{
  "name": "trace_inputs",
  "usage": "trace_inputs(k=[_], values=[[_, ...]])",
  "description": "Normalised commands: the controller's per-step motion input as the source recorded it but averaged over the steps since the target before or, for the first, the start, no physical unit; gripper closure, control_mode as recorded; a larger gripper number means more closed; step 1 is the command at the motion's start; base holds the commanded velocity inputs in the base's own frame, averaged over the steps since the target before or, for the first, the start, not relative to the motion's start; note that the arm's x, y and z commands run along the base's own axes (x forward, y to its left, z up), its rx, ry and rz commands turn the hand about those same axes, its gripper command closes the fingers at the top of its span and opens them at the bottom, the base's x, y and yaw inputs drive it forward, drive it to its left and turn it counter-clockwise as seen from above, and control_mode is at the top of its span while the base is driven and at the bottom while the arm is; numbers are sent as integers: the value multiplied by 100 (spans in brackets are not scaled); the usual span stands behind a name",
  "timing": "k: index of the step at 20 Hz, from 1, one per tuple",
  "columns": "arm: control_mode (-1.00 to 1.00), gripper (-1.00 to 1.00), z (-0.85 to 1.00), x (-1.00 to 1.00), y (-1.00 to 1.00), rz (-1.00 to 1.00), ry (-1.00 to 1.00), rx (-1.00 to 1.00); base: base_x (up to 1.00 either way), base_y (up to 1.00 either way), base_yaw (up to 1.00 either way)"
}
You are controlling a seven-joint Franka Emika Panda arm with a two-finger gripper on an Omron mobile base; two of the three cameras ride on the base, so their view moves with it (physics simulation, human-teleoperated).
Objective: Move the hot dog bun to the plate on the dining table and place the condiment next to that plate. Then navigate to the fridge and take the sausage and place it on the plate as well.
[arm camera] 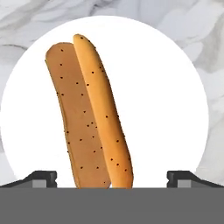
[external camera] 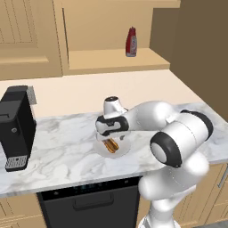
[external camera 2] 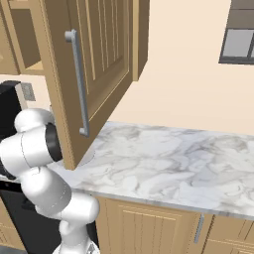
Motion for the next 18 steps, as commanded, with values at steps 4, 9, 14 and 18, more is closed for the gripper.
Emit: trace_inputs(k=[4, 9, 14, 18], values=[[-100, -100, -20, 26, 4, 0, 0, 0, 0, 0, 0], [-100, -100, -15, 27, 7, 0, 0, 0, 0, 0, 0], [-100, -100, -14, 26, 14, 0, 0, 0, 0, 0, 0], [-100, -100, -20, 4, 16, 0, 2, 0, 0, 0, 0]])
